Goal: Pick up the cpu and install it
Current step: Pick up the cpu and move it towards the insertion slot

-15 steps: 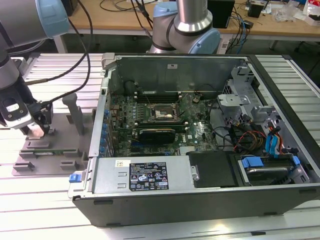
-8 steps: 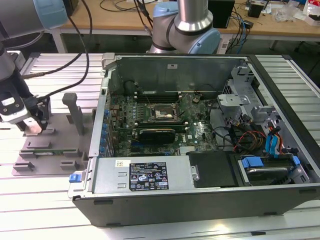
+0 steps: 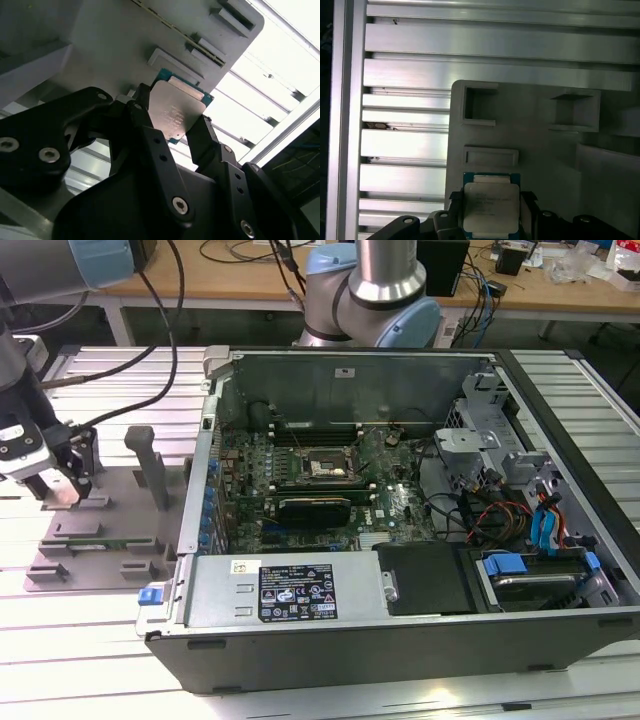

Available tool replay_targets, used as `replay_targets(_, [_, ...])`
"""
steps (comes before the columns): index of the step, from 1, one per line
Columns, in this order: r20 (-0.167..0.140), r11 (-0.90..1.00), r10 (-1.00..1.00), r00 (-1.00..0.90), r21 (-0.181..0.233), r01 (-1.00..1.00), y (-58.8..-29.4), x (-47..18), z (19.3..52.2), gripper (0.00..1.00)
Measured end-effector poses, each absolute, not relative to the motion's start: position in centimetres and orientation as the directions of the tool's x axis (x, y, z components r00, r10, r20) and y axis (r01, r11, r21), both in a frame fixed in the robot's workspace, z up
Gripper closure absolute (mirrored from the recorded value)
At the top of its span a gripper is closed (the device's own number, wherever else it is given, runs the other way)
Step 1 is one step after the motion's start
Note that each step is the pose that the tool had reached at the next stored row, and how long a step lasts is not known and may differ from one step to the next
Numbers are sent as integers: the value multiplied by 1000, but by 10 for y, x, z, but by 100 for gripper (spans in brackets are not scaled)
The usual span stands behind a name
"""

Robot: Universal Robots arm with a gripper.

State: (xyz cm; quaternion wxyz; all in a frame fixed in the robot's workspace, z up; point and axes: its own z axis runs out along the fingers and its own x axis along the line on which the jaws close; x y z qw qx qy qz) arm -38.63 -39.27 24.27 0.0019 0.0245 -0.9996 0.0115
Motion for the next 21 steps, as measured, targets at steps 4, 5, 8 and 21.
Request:
replay_targets(4, [4,999,-49,-999,-24,-49,-392,-386,244,46])
replay_targets(5, [4,999,-49,-999,-24,-49,-392,-386,246,46])
replay_targets(8, [4,999,-49,-999,-24,-49,-392,-386,255,46])
replay_targets(21, [4,998,-49,-999,-25,-49,-391,-386,275,46])
